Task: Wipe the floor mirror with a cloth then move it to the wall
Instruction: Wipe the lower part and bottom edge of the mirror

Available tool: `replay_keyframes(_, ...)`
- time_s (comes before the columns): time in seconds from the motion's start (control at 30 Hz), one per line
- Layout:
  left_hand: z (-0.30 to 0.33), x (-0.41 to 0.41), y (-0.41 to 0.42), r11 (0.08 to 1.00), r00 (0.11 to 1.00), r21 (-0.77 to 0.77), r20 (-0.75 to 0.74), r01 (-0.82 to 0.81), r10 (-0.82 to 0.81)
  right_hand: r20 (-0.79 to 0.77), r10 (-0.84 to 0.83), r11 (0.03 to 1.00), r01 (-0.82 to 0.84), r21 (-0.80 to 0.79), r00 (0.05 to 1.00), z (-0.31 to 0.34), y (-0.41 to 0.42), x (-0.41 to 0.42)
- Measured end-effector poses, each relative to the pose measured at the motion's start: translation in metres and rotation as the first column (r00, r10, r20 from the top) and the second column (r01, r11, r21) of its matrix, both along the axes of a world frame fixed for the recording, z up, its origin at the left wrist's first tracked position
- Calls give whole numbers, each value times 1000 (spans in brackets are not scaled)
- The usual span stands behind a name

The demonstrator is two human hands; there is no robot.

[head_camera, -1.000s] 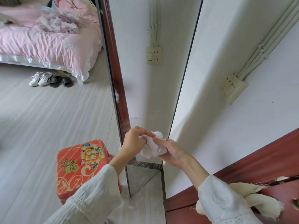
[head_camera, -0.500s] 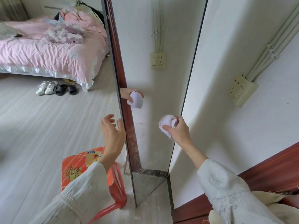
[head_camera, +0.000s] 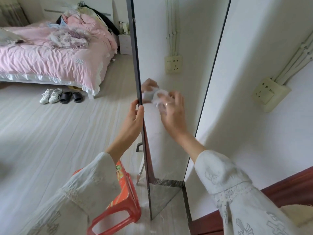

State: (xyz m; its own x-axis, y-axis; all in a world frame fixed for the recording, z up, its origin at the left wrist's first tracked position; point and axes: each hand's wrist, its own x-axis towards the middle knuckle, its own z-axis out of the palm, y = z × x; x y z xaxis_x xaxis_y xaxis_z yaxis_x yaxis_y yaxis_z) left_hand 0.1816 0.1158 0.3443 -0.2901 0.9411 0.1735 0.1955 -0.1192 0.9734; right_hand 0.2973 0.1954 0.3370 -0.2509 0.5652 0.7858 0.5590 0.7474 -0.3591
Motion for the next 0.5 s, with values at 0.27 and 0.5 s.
replay_keyframes(0.27,5,11,3,992,991,55,-63,-113,116,364,227,869,-20,-494,903,-94,-19,44)
replay_keyframes(0.5,-20,12,21,964,952,81,-156,-254,264,-471,-445,667,-68,-742,761,-21,53,61)
